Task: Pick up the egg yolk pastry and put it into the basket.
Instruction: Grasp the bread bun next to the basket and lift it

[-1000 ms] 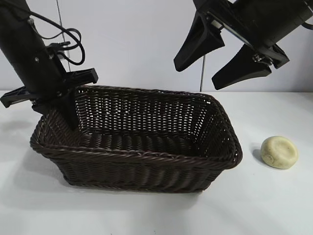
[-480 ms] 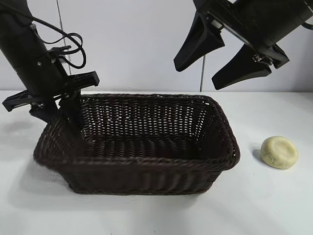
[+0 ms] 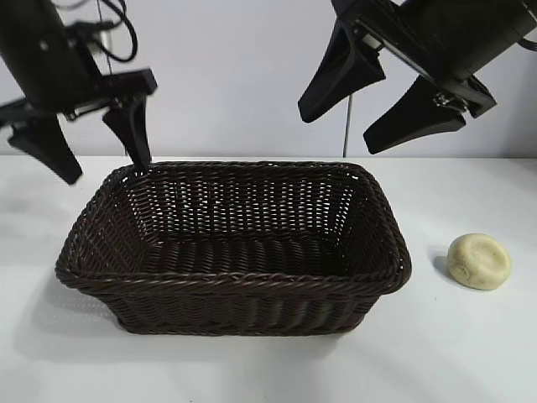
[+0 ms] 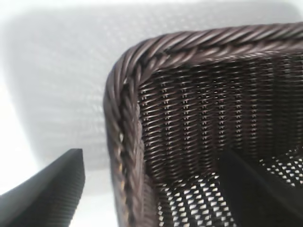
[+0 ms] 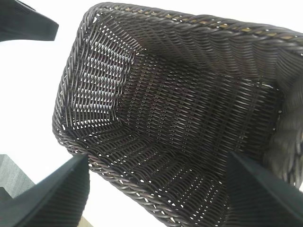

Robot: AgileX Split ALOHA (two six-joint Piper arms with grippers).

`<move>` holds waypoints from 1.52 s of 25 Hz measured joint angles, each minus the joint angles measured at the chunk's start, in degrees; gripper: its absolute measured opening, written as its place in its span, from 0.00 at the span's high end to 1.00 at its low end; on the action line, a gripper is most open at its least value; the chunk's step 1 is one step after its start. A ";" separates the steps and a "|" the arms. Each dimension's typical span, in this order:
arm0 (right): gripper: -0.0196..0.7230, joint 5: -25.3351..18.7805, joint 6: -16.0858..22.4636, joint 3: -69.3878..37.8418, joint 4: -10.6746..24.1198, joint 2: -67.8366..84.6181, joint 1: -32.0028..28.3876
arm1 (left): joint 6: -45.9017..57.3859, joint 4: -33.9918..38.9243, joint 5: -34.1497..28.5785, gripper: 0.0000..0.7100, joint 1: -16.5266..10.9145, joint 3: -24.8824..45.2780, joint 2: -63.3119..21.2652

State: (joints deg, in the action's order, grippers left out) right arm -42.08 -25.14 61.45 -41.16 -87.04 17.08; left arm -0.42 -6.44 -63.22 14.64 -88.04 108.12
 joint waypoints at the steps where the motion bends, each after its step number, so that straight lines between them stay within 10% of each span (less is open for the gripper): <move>1: 0.21 0.00 0.00 0.00 0.00 0.00 0.00 | 0.00 0.70 0.00 0.20 -0.91 0.00 0.06; 11: 0.21 0.00 0.00 0.00 0.00 0.00 0.00 | 0.00 4.04 -0.98 0.20 -13.78 0.00 1.00; 29: 0.21 0.00 0.00 0.00 0.00 0.00 0.00 | -0.14 5.31 -7.13 0.20 -14.30 1.29 -15.19; 38: 0.21 0.00 0.00 0.00 0.00 0.00 0.00 | -0.79 5.50 -7.53 0.20 -14.30 18.11 -35.60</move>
State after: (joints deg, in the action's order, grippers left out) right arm -42.08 -25.14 61.45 -41.16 -87.04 17.08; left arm -1.21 -0.94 -70.75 0.34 -69.93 72.52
